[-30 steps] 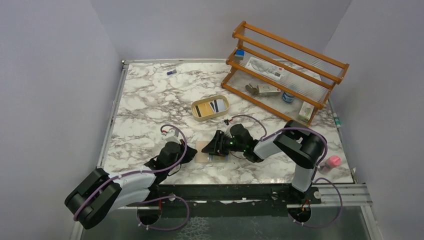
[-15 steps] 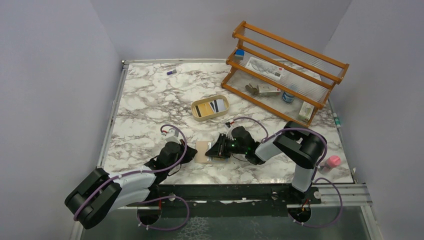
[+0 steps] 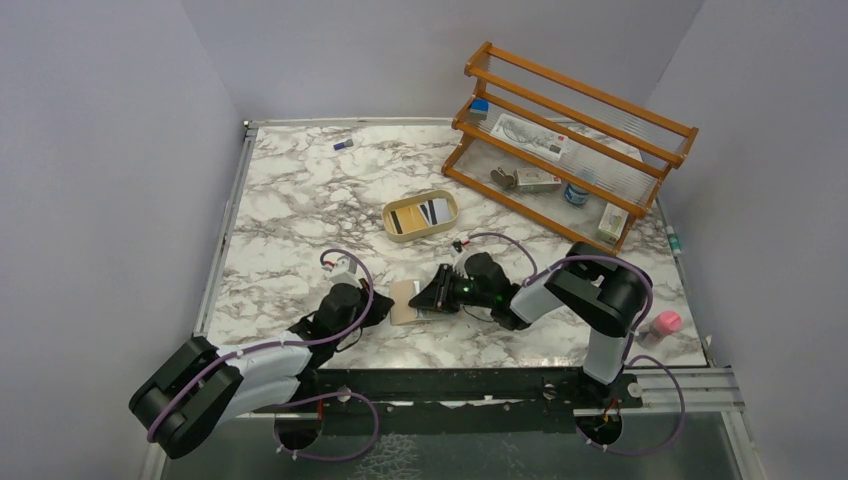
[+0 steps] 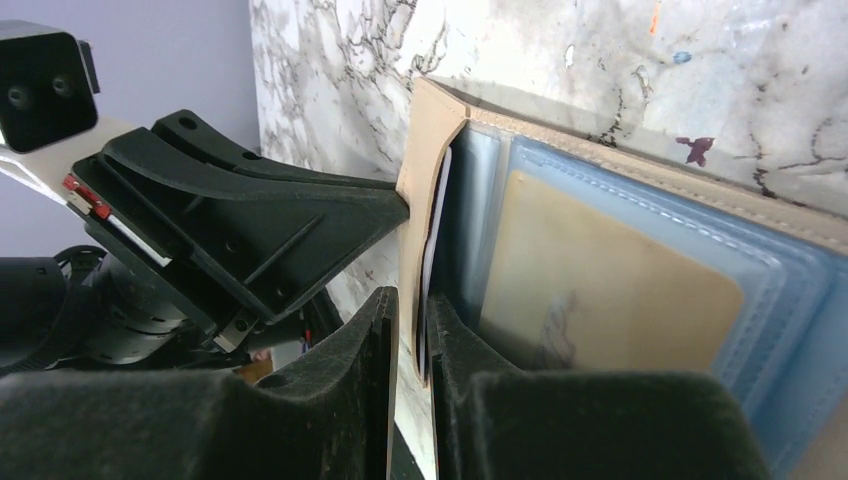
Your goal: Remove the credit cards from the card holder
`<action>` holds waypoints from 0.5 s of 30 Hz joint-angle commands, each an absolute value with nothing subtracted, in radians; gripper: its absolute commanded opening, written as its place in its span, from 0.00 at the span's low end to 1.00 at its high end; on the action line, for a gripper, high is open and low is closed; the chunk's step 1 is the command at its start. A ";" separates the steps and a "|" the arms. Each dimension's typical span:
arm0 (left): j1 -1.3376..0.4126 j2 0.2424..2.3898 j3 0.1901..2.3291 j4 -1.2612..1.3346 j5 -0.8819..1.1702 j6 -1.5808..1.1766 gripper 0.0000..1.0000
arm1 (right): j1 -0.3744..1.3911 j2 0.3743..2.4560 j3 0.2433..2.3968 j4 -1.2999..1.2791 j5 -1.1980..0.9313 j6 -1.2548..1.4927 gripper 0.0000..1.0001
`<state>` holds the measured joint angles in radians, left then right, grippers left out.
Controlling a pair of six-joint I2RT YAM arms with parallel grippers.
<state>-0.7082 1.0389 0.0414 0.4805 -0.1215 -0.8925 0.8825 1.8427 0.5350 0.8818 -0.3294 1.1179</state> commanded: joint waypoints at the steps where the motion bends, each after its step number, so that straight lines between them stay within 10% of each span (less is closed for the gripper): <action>1: -0.708 1.040 0.005 0.395 -0.120 -0.876 0.00 | 0.885 1.848 0.517 0.994 -0.283 1.139 0.21; 15: -0.707 1.040 0.005 0.396 -0.117 -0.874 0.00 | 0.882 1.879 0.505 1.046 -0.280 1.161 0.20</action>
